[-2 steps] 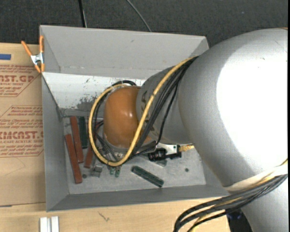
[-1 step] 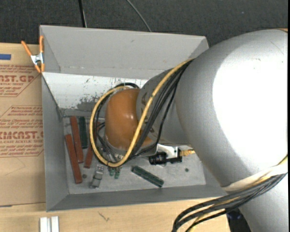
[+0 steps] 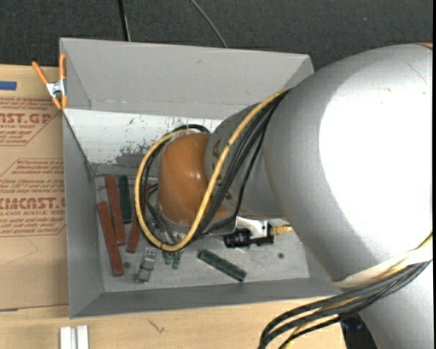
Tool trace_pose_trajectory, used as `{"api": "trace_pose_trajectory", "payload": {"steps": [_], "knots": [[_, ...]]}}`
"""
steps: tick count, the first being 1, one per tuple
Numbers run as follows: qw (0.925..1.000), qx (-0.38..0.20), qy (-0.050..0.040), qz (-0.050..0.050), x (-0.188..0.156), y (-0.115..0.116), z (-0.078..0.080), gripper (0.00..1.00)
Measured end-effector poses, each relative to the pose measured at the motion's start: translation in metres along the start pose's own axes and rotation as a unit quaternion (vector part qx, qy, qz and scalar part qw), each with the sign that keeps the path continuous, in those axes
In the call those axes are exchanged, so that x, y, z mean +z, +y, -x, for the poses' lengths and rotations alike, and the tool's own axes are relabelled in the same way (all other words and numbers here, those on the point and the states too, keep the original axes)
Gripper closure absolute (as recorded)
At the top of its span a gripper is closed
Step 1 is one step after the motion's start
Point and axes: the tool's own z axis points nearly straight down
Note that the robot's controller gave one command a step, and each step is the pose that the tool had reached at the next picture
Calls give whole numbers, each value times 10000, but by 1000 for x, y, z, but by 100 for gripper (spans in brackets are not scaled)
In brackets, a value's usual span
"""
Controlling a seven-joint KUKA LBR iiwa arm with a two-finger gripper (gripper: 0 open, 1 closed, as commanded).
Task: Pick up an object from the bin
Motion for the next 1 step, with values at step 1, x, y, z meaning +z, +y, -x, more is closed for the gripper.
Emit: {"api": "trace_pose_trajectory", "payload": {"steps": [1], "knots": [[9990,448,4,-13,0,22,13,0]]}}
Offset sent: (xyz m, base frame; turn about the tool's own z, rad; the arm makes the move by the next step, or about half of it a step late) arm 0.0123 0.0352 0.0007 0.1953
